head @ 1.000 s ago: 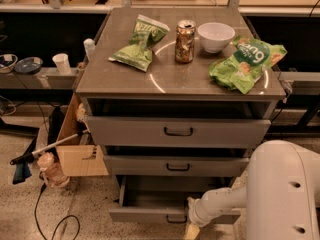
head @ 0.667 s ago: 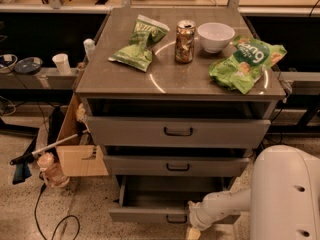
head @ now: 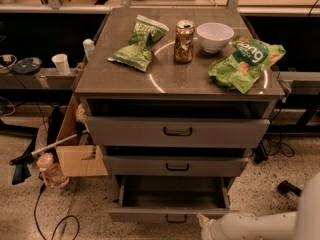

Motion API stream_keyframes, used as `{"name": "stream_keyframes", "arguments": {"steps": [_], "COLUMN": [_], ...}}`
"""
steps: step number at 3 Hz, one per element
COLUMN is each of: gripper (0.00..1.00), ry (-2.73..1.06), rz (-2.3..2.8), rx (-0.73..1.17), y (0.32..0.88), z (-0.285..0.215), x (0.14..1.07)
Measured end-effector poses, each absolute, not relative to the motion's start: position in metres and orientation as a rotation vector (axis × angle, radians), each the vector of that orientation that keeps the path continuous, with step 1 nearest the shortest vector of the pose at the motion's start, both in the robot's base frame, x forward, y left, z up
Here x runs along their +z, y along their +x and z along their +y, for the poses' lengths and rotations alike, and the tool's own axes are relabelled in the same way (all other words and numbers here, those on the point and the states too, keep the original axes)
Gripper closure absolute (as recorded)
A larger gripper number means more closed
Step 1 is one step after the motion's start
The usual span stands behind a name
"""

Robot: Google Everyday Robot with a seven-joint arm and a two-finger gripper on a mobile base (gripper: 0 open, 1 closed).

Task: Open bottom drawer

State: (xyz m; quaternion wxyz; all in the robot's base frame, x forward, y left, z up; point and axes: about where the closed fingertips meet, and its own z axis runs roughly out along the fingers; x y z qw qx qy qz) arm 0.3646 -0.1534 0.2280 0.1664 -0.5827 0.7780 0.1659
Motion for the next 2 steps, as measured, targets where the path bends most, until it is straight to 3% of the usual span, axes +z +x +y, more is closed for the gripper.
{"name": "stream_keyframes", "arguments": {"steps": [1, 2], "gripper": [0.00, 0.00], "ry": [-1.581, -1.581], "rz": [2.243, 2.243], "rx": [0.483, 0.483], "y": [0.3141, 0.3141], "z": [-0.1729, -0.1728], "x": [0.2431, 0.2431]}}
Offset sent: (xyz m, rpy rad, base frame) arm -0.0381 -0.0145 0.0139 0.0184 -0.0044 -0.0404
